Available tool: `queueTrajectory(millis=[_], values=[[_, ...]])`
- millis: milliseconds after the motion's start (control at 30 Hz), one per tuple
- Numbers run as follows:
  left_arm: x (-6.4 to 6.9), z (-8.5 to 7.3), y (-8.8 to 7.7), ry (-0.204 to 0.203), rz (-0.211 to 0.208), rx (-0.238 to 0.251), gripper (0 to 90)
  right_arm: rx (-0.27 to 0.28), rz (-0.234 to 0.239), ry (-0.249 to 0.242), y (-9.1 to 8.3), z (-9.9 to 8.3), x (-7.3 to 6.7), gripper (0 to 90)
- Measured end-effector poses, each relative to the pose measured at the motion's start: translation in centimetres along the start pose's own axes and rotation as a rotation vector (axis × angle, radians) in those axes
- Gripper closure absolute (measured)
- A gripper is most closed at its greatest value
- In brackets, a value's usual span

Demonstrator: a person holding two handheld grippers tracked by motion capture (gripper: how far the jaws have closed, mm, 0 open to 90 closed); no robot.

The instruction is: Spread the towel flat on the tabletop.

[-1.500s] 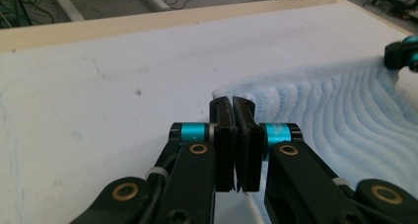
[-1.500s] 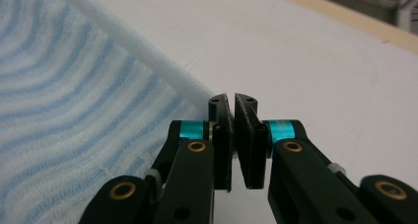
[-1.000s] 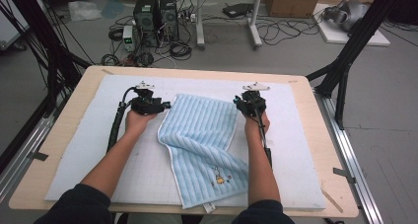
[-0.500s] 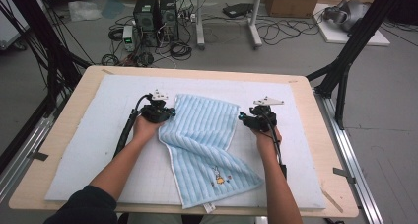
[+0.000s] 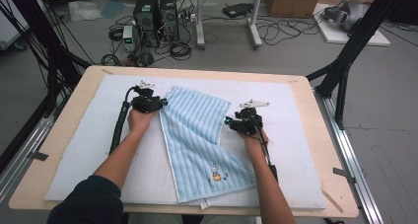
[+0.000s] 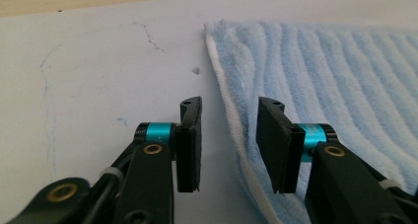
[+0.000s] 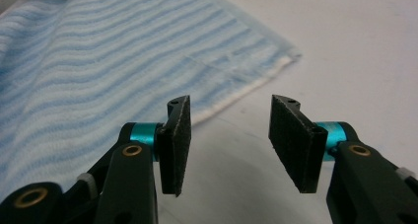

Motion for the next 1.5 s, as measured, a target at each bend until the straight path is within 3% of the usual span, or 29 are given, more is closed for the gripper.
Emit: queueTrajectory(millis=[100, 167, 200, 267, 333, 500, 567, 633, 667, 733, 767, 867, 1033, 1133, 1233, 1267, 1333, 1400, 1433, 1500], values=[[-0.3, -0.2, -0.7, -0.014, -0.016, 0.011, 56.0, -0.034, 0.022, 0.004, 1.5, 0.3, -1.1, 43.8], [-0.5, -0.4, -1.2, -0.025, -0.019, 0.024, 55.3, -0.081, 0.004, -0.032, 2.5, 0.3, -1.7, 45.9], [-0.7, -0.5, -1.3, -0.034, -0.018, 0.028, 54.9, -0.092, -0.029, -0.074, 2.7, 0.5, -1.8, 51.8], [-0.9, -0.7, -1.6, -0.044, -0.023, 0.031, 53.8, -0.113, -0.018, -0.096, 3.0, 1.1, -1.9, 78.6], [-0.9, -0.9, -1.9, -0.053, -0.031, 0.025, 53.7, -0.141, -0.061, -0.132, 3.4, 1.6, -1.4, 84.9], [-0.2, -0.7, -2.6, -0.043, -0.070, 0.028, 52.1, -0.140, -0.209, -0.129, 4.6, 3.3, 1.8, 85.5], [0.3, -0.8, -2.9, -0.030, -0.080, 0.034, 52.1, -0.151, -0.295, -0.077, 4.7, 3.7, 3.7, 85.3], [0.7, -1.2, -3.1, -0.019, -0.092, 0.032, 51.8, -0.098, -0.372, -0.022, 4.2, 4.2, 5.3, 85.0], [0.9, -1.4, -3.1, -0.019, -0.101, 0.033, 51.5, -0.068, -0.387, 0.012, 3.9, 4.4, 5.9, 83.5], [1.2, -1.8, -3.1, -0.020, -0.115, 0.028, 51.4, -0.042, -0.359, 0.071, 3.6, 4.3, 6.3, 75.4], [1.4, -2.0, -3.0, -0.022, -0.127, 0.013, 51.0, -0.042, -0.348, 0.074, 3.4, 4.3, 6.3, 71.8], [2.2, -2.4, -2.7, -0.018, -0.160, -0.022, 48.5, -0.011, -0.294, 0.056, 2.5, 4.4, 5.8, 64.3], [4.2, -2.6, -2.7, 0.037, -0.195, -0.058, 48.3, 0.025, -0.223, 0.063, 0.3, 4.3, 5.2, 54.3], [5.2, -3.1, -2.5, 0.070, -0.212, -0.106, 47.2, 0.039, -0.167, 0.064, -1.1, 3.9, 4.6, 50.2], [6.0, -3.5, -2.5, 0.091, -0.209, -0.099, 46.2, 0.052, -0.126, 0.061, -2.5, 3.3, 3.6, 47.0], [6.3, -3.6, -2.4, 0.083, -0.219, -0.084, 49.4, 0.059, -0.108, 0.068, -3.0, 3.0, 3.3, 47.0], [6.6, -3.7, -2.5, 0.132, -0.202, -0.086, 56.9, 0.075, -0.082, 0.065, -3.9, 2.5, 2.8, 46.0], [7.1, -3.8, -2.5, 0.179, -0.212, -0.091, 80.3, 0.080, -0.060, 0.062, -4.4, 1.9, 2.2, 45.8], [7.2, -3.8, -2.4, 0.200, -0.207, -0.092, 84.4, 0.075, -0.054, 0.051, -4.5, 1.6, 2.0, 45.5], [7.1, -3.6, -2.2, 0.203, -0.188, -0.089, 87.4, 0.069, -0.049, 0.042, -4.6, 1.0, 1.5, 45.5]])
Point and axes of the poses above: each handheld gripper's, and its own axes: y roughly forward along the jaws, z roughly out of its top, x roughly to its right, the point moved 6 cm from there along y, roughly forward along the jaws, and after that the axes turned 1 degree about y, right-handed, at the moved point
